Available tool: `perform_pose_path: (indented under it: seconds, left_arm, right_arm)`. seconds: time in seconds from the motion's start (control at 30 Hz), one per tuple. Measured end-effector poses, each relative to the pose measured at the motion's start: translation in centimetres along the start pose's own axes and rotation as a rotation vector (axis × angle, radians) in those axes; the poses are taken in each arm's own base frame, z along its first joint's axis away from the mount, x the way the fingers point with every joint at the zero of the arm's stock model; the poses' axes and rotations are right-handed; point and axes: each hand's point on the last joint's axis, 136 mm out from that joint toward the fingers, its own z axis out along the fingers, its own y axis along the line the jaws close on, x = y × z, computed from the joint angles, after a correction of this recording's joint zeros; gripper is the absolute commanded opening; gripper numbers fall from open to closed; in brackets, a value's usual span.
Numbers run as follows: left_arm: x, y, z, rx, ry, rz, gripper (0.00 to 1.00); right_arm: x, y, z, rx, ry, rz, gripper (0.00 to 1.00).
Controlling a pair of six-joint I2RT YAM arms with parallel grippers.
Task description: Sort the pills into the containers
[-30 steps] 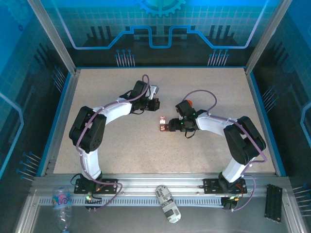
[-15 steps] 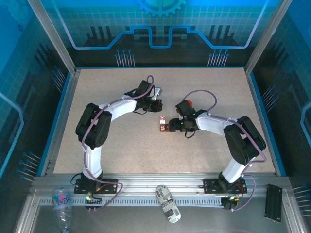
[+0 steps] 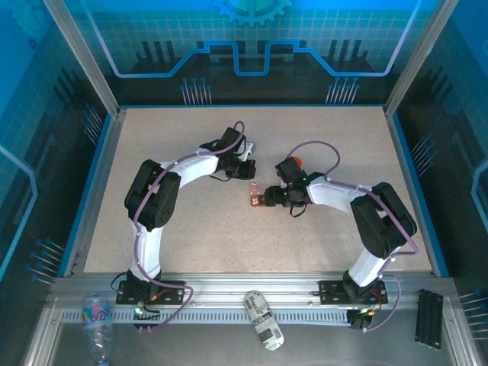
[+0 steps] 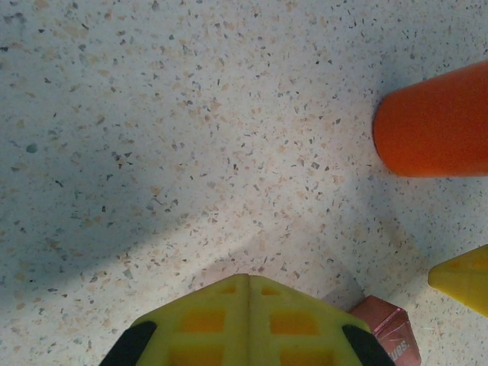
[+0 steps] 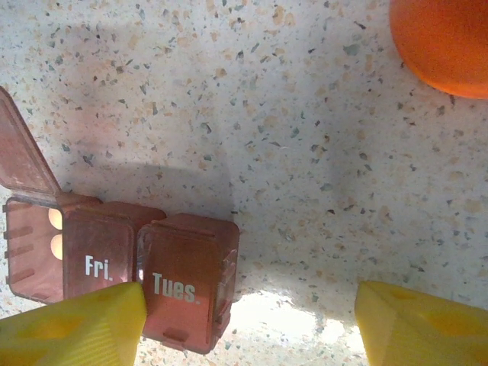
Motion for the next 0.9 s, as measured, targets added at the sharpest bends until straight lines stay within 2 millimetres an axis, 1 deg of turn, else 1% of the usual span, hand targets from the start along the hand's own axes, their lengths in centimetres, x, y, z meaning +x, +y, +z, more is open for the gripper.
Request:
perform_pose_path:
  seconds: [0.53,0.9]
  left_arm:
    - [1.0,0.0,0.5,0.017,0.04,-0.008,0.0]
    - [2.1,-0.9,0.6,0.056,0.084,0.011,0.0]
  right_arm:
    - [-0.2,0.1,0.1,-0.002,-0.003,0.007,0.73]
    - [-0.2,0.1,0.1,-0.001,-0.002,0.022,0.73]
